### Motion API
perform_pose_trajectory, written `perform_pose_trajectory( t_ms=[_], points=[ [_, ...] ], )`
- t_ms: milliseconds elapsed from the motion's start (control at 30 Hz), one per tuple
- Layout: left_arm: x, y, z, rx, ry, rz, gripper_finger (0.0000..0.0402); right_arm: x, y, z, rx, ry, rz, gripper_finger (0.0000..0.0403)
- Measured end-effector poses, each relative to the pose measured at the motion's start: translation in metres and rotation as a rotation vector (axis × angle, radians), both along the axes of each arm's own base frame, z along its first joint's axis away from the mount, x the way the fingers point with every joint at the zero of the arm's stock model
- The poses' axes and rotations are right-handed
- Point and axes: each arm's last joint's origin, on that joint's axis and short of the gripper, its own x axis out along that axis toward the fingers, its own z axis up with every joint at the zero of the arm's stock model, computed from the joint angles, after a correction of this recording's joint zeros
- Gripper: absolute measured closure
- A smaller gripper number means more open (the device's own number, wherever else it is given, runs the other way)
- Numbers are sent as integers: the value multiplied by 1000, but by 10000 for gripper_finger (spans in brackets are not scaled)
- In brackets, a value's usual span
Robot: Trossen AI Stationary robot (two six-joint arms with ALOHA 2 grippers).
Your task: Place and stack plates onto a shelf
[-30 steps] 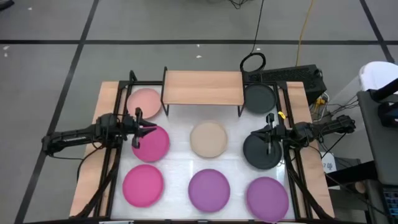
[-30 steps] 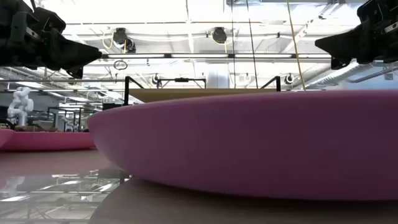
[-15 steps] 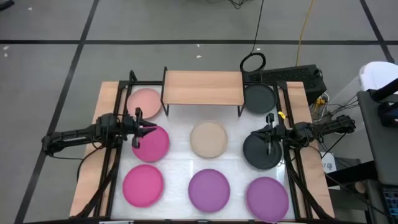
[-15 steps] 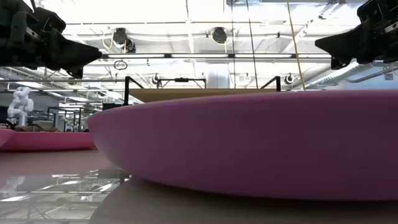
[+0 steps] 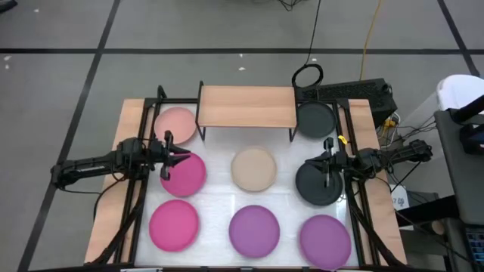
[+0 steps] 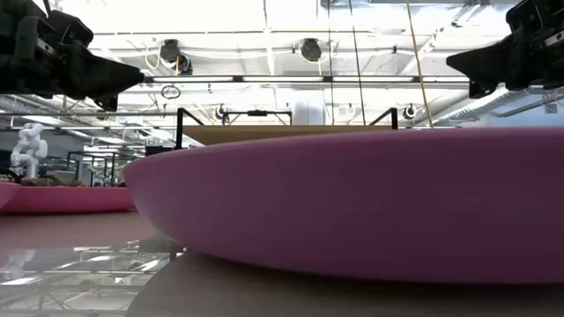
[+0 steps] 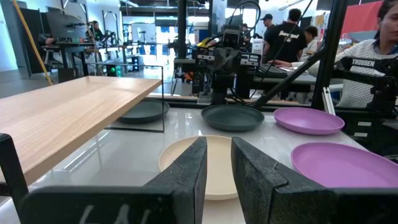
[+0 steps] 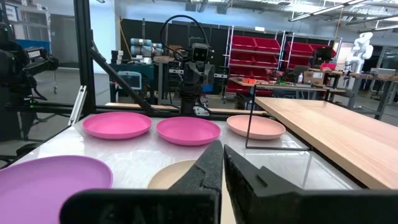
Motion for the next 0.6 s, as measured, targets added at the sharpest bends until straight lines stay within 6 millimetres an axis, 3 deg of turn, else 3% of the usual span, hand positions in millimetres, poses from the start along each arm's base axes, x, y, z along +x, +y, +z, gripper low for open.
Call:
perform_pose_trajectory(
  t_ms=[400,600],
  points=[
    [0,0,0,0,0,0,323,0,0,1,2,-8,0,403],
    [0,0,0,0,0,0,323,-2,-2,14,29,-138,-34,403]
  ],
)
